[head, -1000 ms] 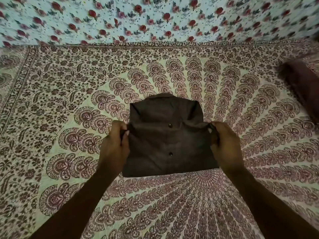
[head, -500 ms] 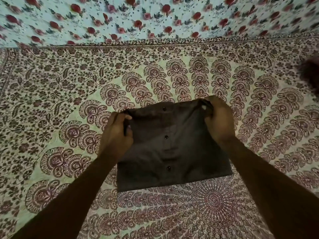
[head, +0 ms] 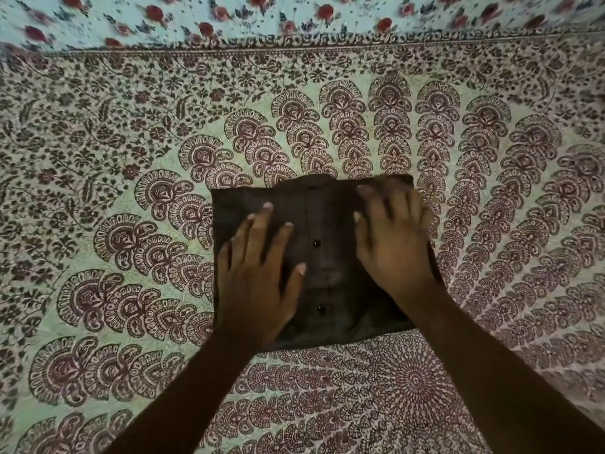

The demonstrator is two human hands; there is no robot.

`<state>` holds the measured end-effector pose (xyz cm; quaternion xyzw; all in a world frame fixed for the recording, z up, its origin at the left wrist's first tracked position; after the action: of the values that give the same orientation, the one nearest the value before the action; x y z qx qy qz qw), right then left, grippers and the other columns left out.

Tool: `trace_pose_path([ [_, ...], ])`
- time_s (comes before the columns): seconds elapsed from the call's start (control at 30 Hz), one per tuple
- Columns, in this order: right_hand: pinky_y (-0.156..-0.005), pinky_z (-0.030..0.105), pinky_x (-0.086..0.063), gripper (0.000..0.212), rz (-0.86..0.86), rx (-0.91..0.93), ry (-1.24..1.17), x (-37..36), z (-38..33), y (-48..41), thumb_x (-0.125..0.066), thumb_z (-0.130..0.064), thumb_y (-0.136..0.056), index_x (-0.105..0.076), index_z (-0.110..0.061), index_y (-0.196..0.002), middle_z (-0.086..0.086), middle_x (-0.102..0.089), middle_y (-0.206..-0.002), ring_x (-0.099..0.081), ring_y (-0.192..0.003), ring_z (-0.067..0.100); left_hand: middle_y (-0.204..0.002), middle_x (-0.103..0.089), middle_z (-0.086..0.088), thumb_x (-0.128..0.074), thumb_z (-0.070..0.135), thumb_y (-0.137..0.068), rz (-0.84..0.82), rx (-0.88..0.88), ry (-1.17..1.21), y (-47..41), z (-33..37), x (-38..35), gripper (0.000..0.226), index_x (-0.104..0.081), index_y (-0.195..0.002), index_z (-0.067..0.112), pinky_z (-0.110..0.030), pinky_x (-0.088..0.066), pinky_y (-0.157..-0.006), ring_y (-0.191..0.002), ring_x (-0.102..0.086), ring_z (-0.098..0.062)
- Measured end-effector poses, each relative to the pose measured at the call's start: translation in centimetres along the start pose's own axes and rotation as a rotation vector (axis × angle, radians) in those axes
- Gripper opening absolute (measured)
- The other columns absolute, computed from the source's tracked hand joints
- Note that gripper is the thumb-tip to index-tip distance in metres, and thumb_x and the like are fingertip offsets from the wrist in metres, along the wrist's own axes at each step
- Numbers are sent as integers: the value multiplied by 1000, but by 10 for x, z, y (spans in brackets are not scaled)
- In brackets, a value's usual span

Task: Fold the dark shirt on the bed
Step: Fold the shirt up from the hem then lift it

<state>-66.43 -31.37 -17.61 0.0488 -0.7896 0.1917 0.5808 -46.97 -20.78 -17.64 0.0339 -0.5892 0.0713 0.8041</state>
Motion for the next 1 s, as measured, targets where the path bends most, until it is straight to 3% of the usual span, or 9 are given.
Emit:
trace_pose_path([
  [0.17,-117,59,-26,62,-395,194,24,-35,-5,45,-34,-66,-101,-27,-45,-159,1,-10,-174,-14,-159,29,-173,2,9,-35,76,-92,-168,53,-132,14,-14,-40,78,-13,-161,46,-62,-19,-121,-159,-4,-31],
  [0.3,-120,66,-18,76,-485,-24,146,-40,47,30,-19,-88,-89,-4,-59,-157,-4,5,-174,0,-160,31,-173,7,12,-36,78,-91,-211,49,-150,11,-20,-46,79,-11,-160,49,-67,-18,-121,-159,-1,-35],
  [0.4,-121,71,-10,78,-446,-223,108,-24,51,24,-15,-84,-92,-5,-49,-161,6,10,-174,10,-158,42,-174,3,4,-39,70,-95,-141,98,-138,15,-7,-33,76,-16,-162,41,-63,-19,-121,-159,-4,-35],
  [0.5,-122,69,-7,81,-396,12,107,-7,22,44,-24,-81,-95,-14,-39,-164,9,13,-173,13,-158,38,-174,0,1,-39,68,-96,-110,88,-124,27,-1,-28,75,-19,-162,38,-60,-19,-122,-159,-5,-31],
  [0.63,-121,69,-11,85,-483,269,117,-19,15,92,-30,-93,-85,-16,-53,-159,0,8,-174,8,-160,29,-173,5,9,-36,77,-91,-166,28,-159,33,-18,-47,81,-11,-161,46,-63,-22,-120,-159,-5,-32],
  [0.73,-118,69,-19,82,-481,126,152,-20,42,95,-32,-94,-83,-15,-60,-156,-8,2,-174,0,-161,29,-173,6,11,-37,81,-89,-176,35,-163,31,-26,-50,83,-8,-160,50,-63,-20,-121,-159,-5,-35],
  [0.87,-118,76,-8,87,-461,-223,157,-9,59,84,-19,-98,-79,0,-61,-156,-1,12,-174,9,-158,42,-173,8,8,-29,82,-89,-102,341,-85,33,-25,-40,84,-4,-161,47,-71,-17,-118,-158,-1,-39],
  [0.93,-118,76,-2,92,-420,-207,158,-2,45,75,-18,-97,-80,2,-56,-158,5,13,-173,12,-157,45,-173,8,7,-31,78,-91,-62,379,-51,30,-21,-33,83,-6,-162,44,-71,-17,-118,-159,-1,-37],
  [1.0,-118,70,-3,91,-396,-28,120,-1,23,67,-24,-94,-83,-4,-51,-161,6,14,-173,13,-157,42,-173,6,6,-35,74,-93,-74,243,-96,27,-17,-32,81,-7,-162,43,-67,-18,-118,-159,-3,-34],
])
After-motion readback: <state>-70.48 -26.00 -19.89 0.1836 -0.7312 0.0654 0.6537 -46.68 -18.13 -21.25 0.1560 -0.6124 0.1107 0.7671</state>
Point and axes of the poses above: each hand's wrist, its own y-axis away from the middle knuckle, its own x-axis out of the back of the hand, z = x × y, the point moved 2 cm from there along -y, towards the middle knuckle
